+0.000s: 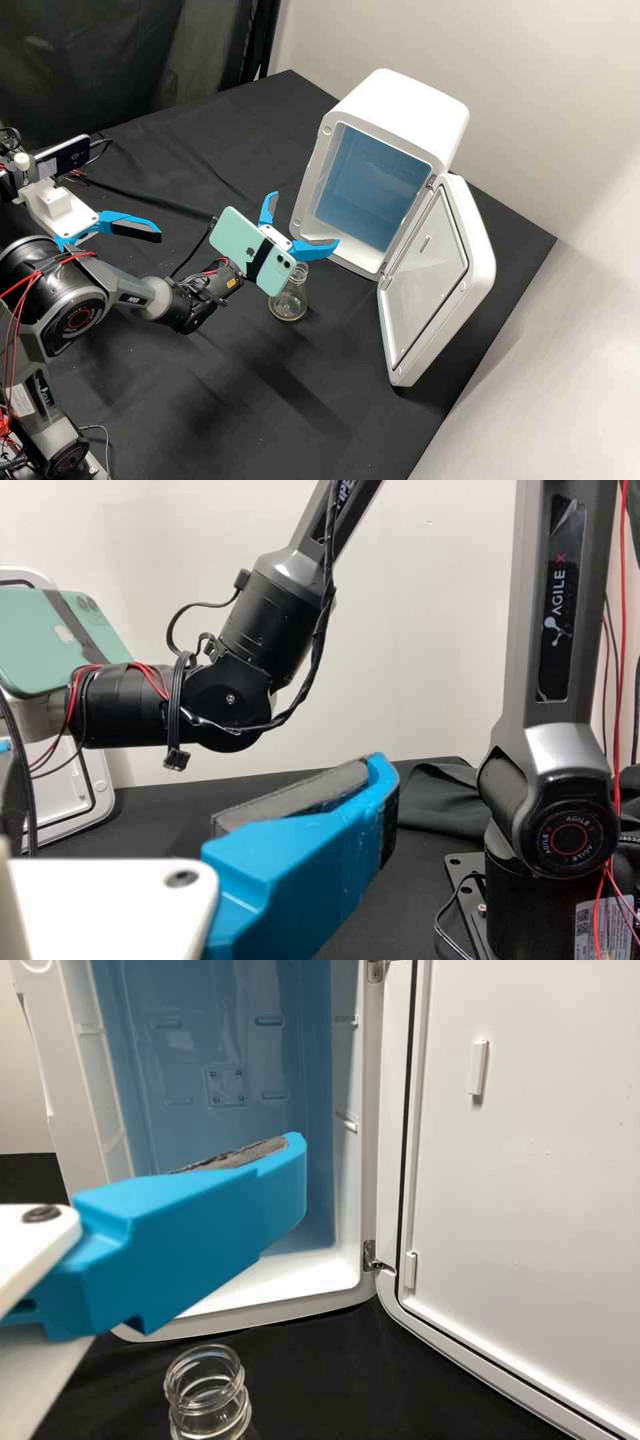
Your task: Place the flask in the incubator
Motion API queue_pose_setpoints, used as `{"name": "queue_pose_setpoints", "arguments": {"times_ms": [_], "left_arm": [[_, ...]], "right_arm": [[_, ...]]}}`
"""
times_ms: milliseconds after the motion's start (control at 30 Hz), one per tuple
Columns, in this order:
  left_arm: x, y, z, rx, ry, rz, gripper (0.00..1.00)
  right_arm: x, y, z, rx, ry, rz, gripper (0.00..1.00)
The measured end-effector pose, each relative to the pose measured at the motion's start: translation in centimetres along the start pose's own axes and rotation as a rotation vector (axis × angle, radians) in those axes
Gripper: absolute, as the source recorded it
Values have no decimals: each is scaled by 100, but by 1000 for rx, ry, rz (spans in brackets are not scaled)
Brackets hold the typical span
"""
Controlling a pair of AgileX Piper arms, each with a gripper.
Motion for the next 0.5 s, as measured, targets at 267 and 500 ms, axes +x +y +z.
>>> {"name": "queue_pose_setpoints", "arguments": {"times_ms": [267,500], "left_arm": [[0,0,0,0,0,0,100],[-46,-37,-28,-20,0,-3,100]], "right_arm": [[0,0,0,0,0,0,100],[0,0,0,0,0,0,100]]}}
